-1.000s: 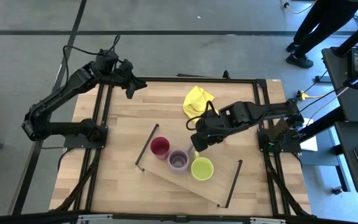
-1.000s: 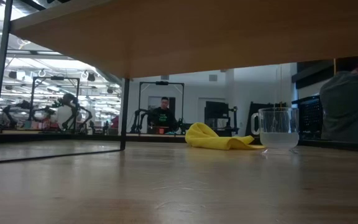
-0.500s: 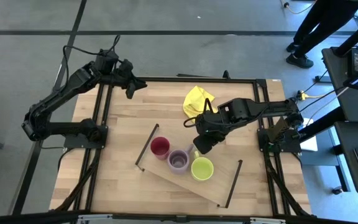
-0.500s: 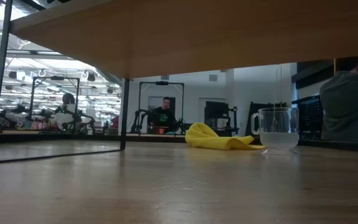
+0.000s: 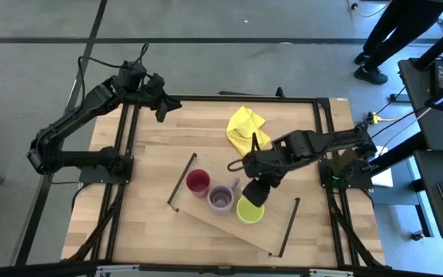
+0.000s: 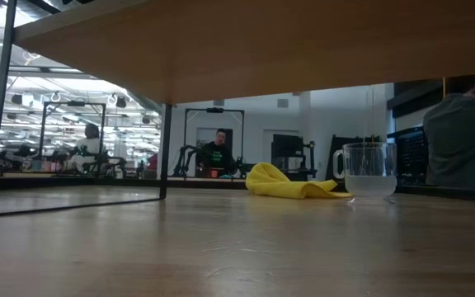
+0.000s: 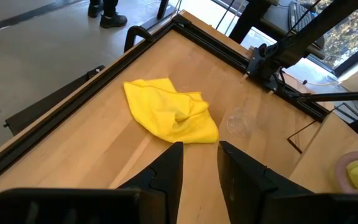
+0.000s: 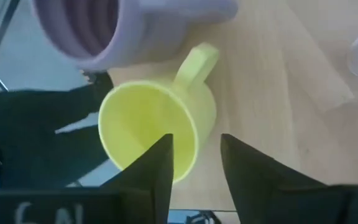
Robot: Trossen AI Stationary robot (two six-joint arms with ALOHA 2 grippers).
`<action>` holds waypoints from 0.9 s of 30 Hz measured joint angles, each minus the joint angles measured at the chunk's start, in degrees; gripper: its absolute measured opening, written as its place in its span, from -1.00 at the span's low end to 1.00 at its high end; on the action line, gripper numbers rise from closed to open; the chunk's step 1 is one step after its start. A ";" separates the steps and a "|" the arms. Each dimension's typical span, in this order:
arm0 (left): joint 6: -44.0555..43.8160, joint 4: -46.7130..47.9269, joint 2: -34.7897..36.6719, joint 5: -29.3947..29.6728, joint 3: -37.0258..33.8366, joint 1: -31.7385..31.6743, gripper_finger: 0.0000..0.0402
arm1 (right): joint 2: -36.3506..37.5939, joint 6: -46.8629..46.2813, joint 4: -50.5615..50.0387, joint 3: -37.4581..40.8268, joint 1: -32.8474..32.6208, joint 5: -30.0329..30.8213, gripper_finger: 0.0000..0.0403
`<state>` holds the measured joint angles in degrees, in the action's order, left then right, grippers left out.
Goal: Stack small to large cups/mugs on shelf
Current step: Put the yellow mug on the shelf
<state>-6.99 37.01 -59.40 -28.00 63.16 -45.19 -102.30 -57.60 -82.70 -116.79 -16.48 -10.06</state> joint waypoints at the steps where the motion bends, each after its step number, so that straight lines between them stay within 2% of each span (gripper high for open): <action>1: 0.03 -0.01 0.00 0.03 0.00 0.00 -0.53 | 0.00 0.68 0.00 0.00 -0.52 0.93 -0.34; 4: 0.04 -0.02 -0.06 0.21 0.00 0.00 -0.53 | -0.02 1.33 0.04 0.00 -1.70 4.41 -0.37; 8: 0.05 -0.11 -0.77 0.41 0.00 0.00 -0.53 | -0.15 2.53 0.13 0.00 -2.15 4.98 -0.39; 21: 0.11 -0.62 -4.09 0.43 0.00 0.00 -0.53 | -0.42 2.40 2.42 0.00 -2.20 0.41 -0.40; 27: 0.99 -4.70 -3.76 -0.38 0.00 0.02 -0.53 | -2.64 5.16 2.26 0.02 -2.20 0.40 -0.40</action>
<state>-6.00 32.31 -63.16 -28.38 63.16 -45.17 -104.94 -52.44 -80.44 -116.77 -18.68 -9.66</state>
